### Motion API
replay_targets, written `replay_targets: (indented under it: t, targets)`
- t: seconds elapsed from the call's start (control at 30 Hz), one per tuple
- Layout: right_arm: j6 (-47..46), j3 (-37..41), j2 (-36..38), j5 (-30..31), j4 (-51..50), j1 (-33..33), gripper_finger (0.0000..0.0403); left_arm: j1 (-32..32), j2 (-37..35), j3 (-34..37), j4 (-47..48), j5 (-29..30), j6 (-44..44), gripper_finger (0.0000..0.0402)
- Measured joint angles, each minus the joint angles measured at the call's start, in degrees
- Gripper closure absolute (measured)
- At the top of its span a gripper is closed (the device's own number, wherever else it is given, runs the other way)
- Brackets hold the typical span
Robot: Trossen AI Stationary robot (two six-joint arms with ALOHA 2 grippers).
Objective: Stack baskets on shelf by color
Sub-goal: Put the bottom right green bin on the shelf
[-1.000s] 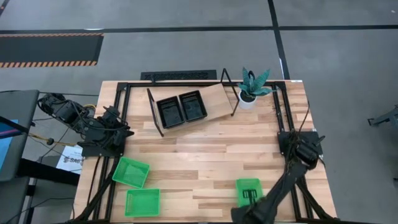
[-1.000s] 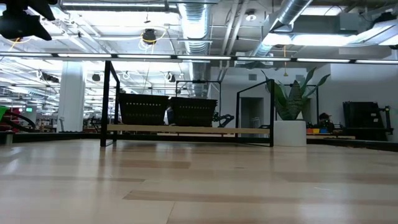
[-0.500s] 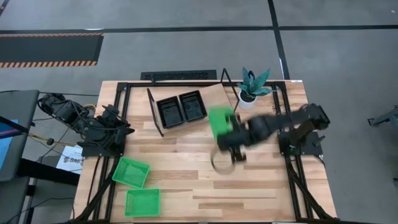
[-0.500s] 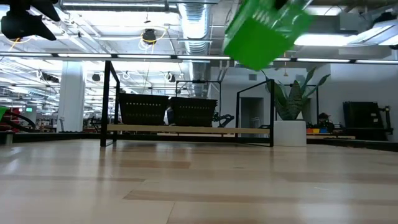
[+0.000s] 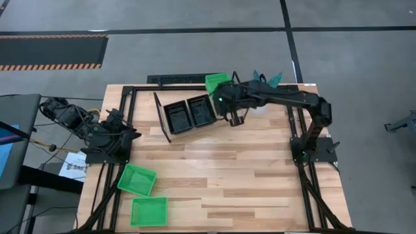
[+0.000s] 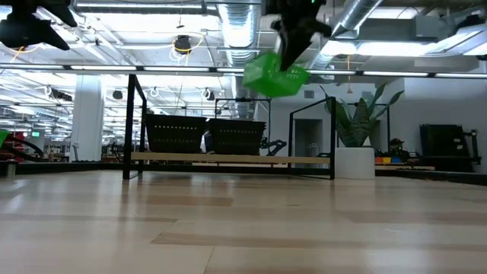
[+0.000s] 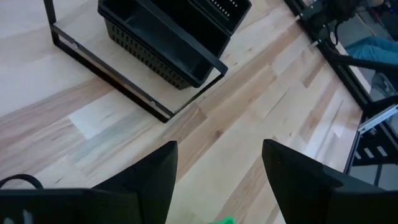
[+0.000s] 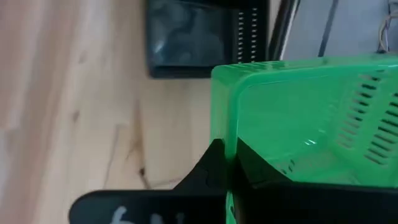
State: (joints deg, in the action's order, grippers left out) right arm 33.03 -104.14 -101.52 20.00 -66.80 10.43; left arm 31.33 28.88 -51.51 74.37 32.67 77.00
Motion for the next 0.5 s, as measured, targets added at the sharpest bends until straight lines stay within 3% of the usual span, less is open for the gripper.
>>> replay_targets:
  t: [0.5]
  targets:
    - [2.13, 0.32, -9.84, -5.36, -5.65, 3.42, 0.039, 0.0, -0.02, 0.0, 0.33, 4.22, 0.86, 0.0175]
